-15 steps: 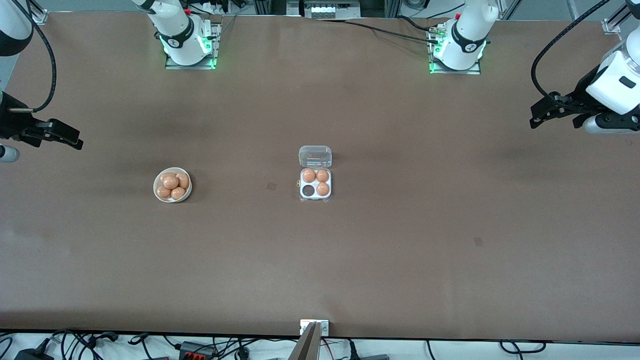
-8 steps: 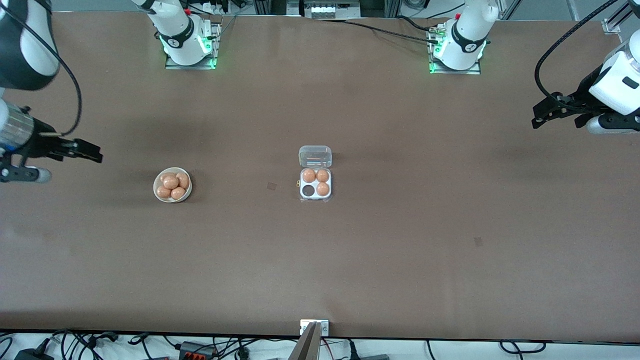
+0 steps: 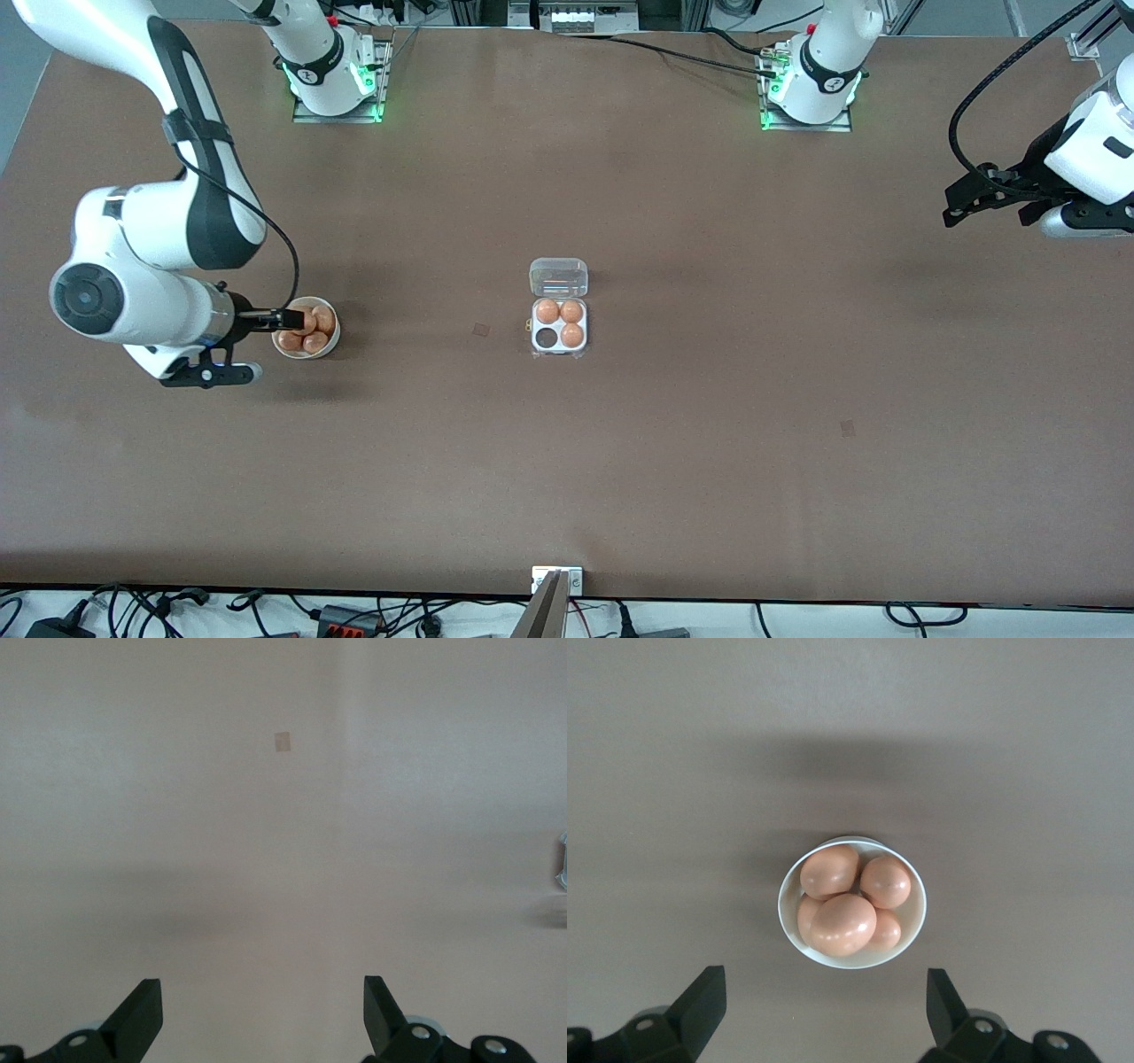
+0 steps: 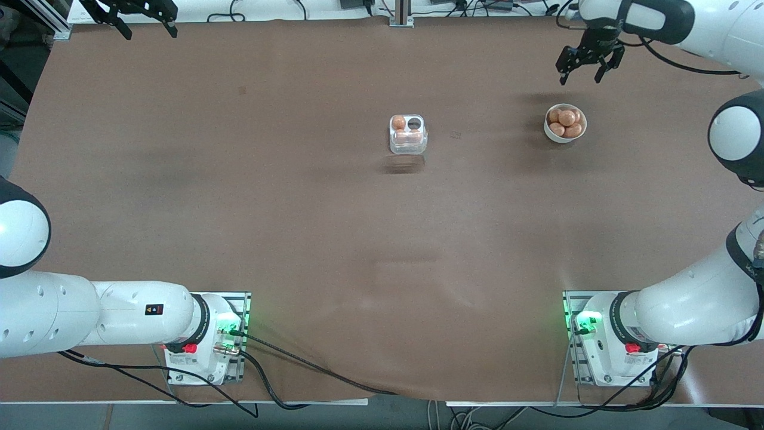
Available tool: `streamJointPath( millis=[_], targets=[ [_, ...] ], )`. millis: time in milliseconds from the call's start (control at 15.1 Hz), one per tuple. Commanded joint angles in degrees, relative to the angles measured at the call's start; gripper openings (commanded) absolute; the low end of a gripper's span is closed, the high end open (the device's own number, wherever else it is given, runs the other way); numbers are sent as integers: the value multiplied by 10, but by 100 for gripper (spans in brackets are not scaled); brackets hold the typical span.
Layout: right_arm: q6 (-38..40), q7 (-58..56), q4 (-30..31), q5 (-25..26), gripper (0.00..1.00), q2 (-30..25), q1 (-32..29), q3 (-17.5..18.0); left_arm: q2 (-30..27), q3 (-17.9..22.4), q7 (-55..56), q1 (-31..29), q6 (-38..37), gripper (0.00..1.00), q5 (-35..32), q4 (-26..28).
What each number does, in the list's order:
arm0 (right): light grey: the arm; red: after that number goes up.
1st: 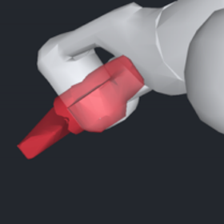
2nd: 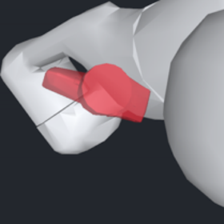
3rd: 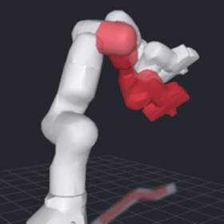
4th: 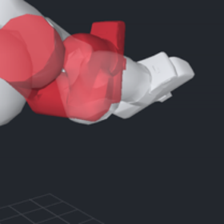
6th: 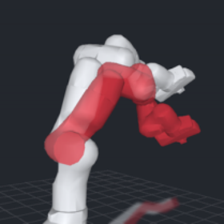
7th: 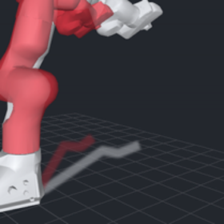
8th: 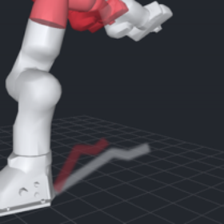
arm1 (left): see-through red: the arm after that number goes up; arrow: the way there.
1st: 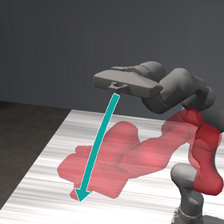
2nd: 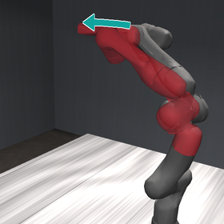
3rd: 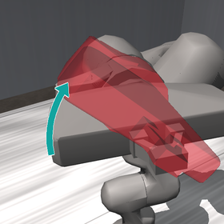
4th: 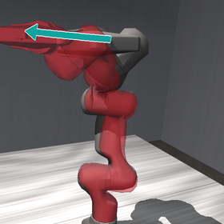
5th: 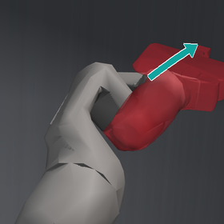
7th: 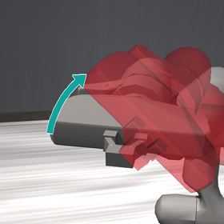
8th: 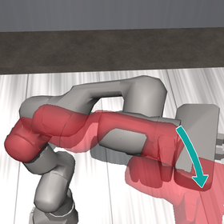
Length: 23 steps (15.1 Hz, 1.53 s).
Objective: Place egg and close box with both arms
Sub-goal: 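Move the right gripper over the white egg bowl, then lower the right gripper and grasp one brown egg from the bowl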
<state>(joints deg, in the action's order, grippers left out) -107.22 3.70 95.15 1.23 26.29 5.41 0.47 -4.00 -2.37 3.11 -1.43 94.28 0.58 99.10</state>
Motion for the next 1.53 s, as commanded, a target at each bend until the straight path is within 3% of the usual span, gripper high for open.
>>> streamJointPath(
  millis=[0,133,862,1128,1459],
  targets=[
    [-3,6,-4,18,100,31,8,-4,5,0,-6,-5,-9,100,7,-10],
    [-8,8,-4,40,100,52,9,-4,5,-1,-6,-9,-18,100,7,-11],
    [21,24,0,32,100,82,24,-3,5,-1,-7,-16,-23,100,6,-11],
    [30,31,-4,32,88,82,25,-3,5,-2,-7,-16,-23,100,7,-11],
    [23,32,-5,32,87,86,21,-4,5,-3,-6,-16,-23,100,7,-11]
  ],
)
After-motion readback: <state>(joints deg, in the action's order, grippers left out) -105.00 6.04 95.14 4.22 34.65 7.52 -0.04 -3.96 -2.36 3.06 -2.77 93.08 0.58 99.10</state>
